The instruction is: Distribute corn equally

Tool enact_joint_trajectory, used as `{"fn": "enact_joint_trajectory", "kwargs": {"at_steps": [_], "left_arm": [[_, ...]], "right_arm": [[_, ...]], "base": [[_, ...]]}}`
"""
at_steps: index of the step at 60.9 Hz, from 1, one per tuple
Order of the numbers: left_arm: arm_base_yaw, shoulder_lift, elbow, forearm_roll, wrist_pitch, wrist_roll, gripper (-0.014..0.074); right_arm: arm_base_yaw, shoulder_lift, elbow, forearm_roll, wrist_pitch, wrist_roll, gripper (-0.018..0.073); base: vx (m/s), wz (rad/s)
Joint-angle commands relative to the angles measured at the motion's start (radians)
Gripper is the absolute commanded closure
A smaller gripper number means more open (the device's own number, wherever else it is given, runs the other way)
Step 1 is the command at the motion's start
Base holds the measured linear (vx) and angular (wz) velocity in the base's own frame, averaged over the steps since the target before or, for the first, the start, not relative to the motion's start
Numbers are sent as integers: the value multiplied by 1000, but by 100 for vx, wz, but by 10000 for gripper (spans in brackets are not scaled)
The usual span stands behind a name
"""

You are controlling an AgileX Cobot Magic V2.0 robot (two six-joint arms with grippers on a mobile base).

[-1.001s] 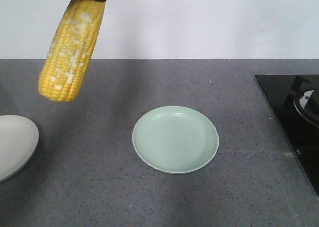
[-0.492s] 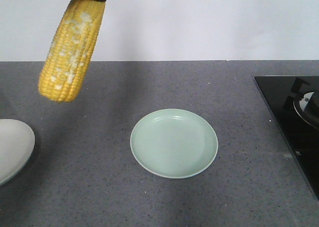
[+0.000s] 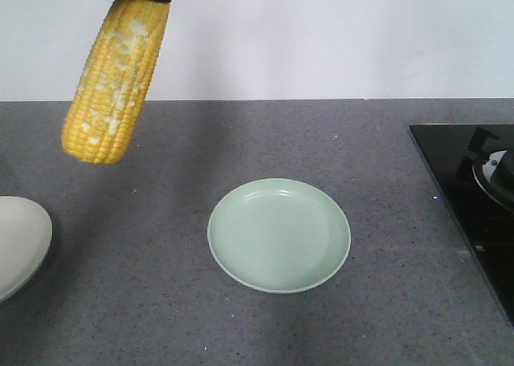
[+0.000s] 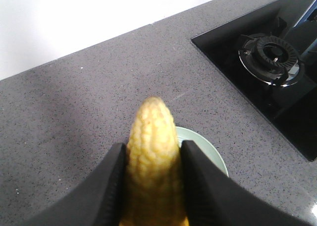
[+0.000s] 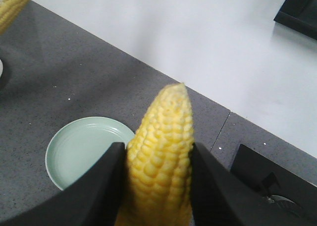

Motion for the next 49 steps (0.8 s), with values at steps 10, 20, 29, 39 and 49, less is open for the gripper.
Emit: {"fn": "enact_joint_trajectory", "kwargs": {"at_steps": [10,20,29,39,49], "left_arm": [[-2,-36,-25,-17,-29,0,603],[-2,-36,-25,-17,-29,0,603],[-2,-36,-25,-17,-29,0,603],[-2,-36,-25,-17,-29,0,603],[-2,-36,-25,-17,-29,0,603]], "right_arm": [[-7,1,-20,19,-8,-6,561],[-7,1,-20,19,-8,-6,561],[-7,1,-20,19,-8,-6,561],[-7,1,-20,19,-8,-6,561],[-7,1,-20,19,-8,-6,561]], "base": [[1,-2],[0,-1],[0,0],[0,0],[0,0]]}}
